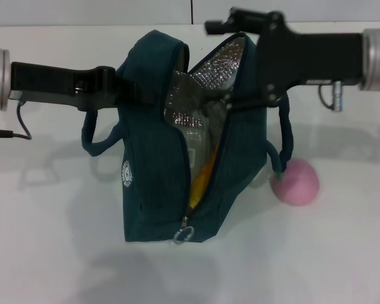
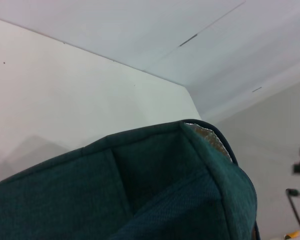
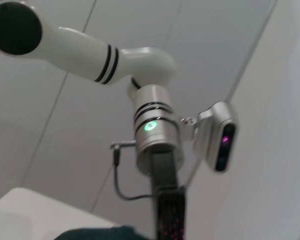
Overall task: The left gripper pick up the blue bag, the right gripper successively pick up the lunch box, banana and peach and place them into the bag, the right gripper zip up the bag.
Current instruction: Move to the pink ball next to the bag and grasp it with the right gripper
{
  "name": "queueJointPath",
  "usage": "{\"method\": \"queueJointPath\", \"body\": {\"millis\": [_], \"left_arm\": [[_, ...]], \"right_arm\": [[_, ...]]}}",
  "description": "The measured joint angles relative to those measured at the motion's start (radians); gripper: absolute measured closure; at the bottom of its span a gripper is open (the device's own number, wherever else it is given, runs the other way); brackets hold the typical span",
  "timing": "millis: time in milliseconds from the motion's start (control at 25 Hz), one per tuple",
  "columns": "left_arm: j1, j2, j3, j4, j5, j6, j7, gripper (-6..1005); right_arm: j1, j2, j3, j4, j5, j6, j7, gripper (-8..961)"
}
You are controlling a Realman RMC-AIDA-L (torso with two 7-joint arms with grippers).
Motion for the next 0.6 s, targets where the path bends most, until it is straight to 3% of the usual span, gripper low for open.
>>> {"method": "queueJointPath", "body": {"millis": [200,320,600], "left_arm": [[0.005,0.001,-0.002,0.000,0.000,0.000,-0.001,956],[0.014,0.002,-0.003,0.000,0.001,-0.001,0.002,956],[0.047,0.003,-0.010,0.000,0.004,-0.015,0.012,955]], "right_arm": [[-0.098,-0.009,0.028,-0.158,0.055,0.026,0.089,94],[-0.144,-0.014,0.062,-0.278,0.009,0.062,0.236,96],[-0.195,-0.020,0.135,-0.545,-0.360,0.050,0.694,102]]}}
